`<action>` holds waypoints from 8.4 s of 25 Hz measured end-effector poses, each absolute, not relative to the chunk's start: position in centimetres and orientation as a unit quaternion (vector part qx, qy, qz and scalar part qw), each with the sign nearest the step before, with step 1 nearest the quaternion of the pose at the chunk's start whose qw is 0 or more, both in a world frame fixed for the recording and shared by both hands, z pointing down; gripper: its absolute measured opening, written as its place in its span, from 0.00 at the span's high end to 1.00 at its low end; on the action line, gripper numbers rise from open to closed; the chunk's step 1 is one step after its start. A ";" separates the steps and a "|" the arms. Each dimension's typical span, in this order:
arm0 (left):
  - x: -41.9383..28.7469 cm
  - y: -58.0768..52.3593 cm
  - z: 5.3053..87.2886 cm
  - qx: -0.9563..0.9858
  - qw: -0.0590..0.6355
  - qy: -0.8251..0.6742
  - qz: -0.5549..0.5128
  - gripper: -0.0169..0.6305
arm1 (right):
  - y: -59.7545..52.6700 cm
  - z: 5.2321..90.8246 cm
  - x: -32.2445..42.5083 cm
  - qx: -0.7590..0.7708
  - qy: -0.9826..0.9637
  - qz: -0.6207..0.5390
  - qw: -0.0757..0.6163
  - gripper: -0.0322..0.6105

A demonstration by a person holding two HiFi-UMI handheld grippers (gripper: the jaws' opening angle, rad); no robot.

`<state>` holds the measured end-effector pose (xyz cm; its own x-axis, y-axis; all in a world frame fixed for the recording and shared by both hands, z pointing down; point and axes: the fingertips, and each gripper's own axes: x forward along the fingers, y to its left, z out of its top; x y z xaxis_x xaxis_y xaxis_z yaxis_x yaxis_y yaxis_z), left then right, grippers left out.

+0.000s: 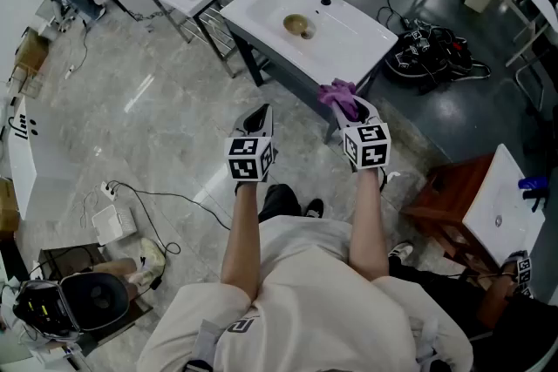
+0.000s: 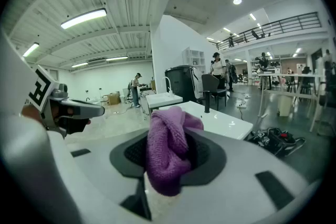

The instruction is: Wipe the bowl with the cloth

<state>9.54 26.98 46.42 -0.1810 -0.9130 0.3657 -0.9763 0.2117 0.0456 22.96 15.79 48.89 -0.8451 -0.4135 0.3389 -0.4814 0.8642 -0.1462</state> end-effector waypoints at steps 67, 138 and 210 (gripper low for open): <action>-23.4 4.1 50.3 0.674 0.205 -0.708 0.050 0.96 | -6.9 53.9 0.0 0.310 -0.911 0.157 0.220 0.74; -16.2 -17.7 77.1 0.751 0.418 -0.289 0.421 0.95 | -12.4 63.2 1.7 0.381 -0.829 0.274 0.304 0.74; -15.5 -15.2 59.5 0.772 0.269 -0.541 0.194 0.96 | -14.0 61.4 -14.5 0.160 -0.909 -0.011 0.384 0.75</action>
<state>-15.50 -15.17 59.53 0.3383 -0.7317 0.5918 -0.9410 -0.2685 0.2059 -14.49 -13.98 61.40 -0.6543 -0.2996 0.6944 -0.2824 0.9486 0.1431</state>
